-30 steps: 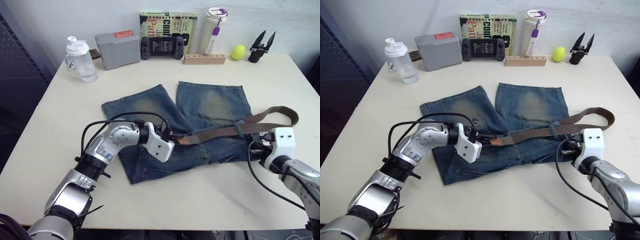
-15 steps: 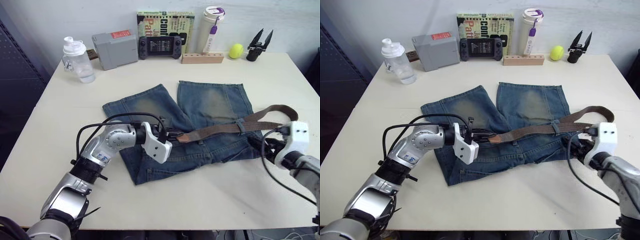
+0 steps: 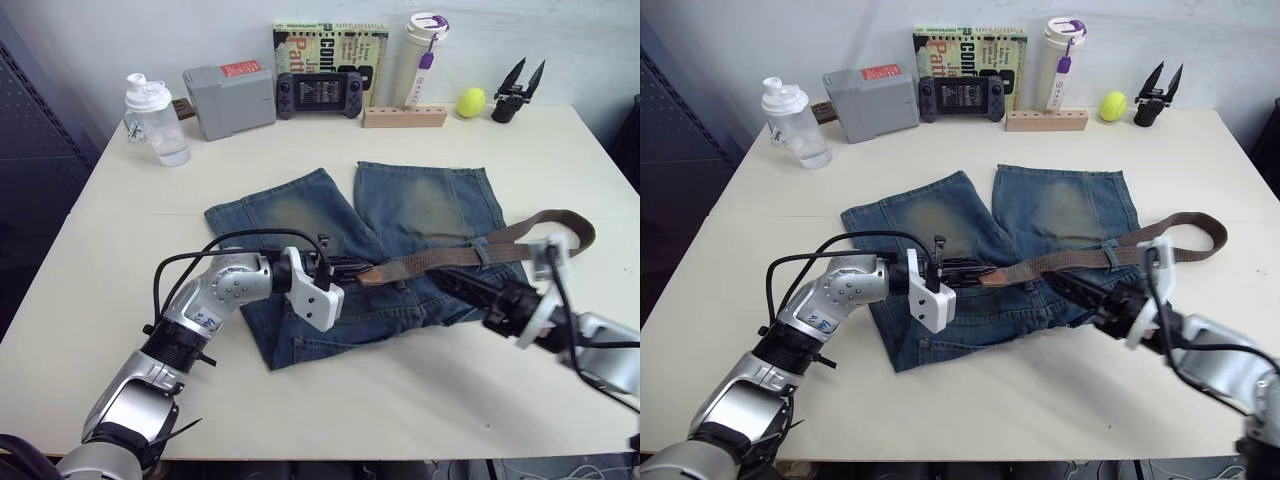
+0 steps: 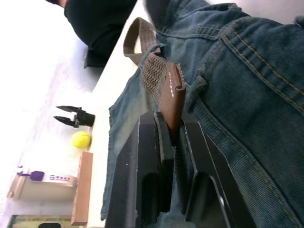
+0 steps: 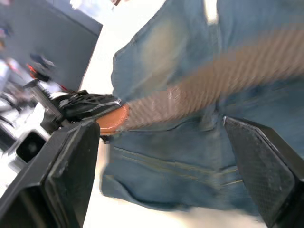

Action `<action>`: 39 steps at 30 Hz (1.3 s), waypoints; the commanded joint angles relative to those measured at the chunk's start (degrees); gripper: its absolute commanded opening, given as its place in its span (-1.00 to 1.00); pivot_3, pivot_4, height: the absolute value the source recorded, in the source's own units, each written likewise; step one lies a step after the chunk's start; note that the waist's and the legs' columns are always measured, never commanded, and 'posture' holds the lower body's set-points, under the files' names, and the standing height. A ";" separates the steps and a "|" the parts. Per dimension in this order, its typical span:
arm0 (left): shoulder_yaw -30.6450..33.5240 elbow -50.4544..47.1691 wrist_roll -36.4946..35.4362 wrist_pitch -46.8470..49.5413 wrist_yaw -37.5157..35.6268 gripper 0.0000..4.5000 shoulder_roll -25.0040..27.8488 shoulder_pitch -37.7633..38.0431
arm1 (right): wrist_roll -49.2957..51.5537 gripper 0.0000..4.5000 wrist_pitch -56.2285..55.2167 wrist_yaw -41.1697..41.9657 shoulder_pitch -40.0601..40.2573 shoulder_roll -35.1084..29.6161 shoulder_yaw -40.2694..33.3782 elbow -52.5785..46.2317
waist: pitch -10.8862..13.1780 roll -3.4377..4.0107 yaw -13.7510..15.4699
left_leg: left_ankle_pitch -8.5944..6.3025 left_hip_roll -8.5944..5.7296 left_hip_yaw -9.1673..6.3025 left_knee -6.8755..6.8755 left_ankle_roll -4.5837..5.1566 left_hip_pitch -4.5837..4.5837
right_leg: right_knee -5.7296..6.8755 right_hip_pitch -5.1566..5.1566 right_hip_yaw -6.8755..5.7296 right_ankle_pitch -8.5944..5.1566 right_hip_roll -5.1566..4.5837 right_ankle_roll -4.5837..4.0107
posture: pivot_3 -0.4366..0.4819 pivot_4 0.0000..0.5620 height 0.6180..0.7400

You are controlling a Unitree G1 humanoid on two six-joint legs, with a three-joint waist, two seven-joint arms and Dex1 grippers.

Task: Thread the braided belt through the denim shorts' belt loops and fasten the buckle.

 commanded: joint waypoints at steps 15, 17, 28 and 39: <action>0.64 1.21 2.18 -4.50 3.48 -1.00 0.48 -1.78 | 4.04 0.87 -20.51 -17.16 -2.09 17.88 3.91 -2.93 | 0.00 0.05 -1.06 | 0.00 0.05 -0.02 -0.06 0.00 -0.02 | -0.02 -0.02 -0.08 0.00 0.01 -0.01 | -0.05 -0.47 0.85; 0.62 1.09 2.15 -4.53 3.37 -1.00 0.50 -1.76 | 4.04 0.62 -20.60 -16.96 -1.47 17.31 3.76 -2.85 | 0.00 0.04 -1.07 | 0.00 0.06 -0.01 -0.06 0.00 -0.02 | -0.02 -0.03 -0.07 0.00 0.02 -0.01 | -0.05 -0.47 0.85; 0.44 1.45 0.25 -5.17 2.45 -1.00 0.44 -1.90 | 3.49 -0.97 -23.62 -16.17 -2.12 16.77 3.80 -0.62 | 0.00 0.04 -1.06 | 0.00 0.12 -0.01 -0.06 0.00 -0.02 | -0.02 -0.03 -0.06 0.00 -0.01 -0.01 | -0.05 -0.47 0.85; 2.86 -8.61 -18.07 12.84 -9.30 0.64 2.88 5.39 | -2.95 -1.00 -26.07 -9.49 -4.40 15.27 0.30 2.68 | 0.01 0.06 -1.10 | 0.00 0.18 -0.02 -0.09 0.00 -0.02 | -0.02 -0.05 -0.07 -0.01 -0.05 -0.01 | -0.05 -0.47 0.85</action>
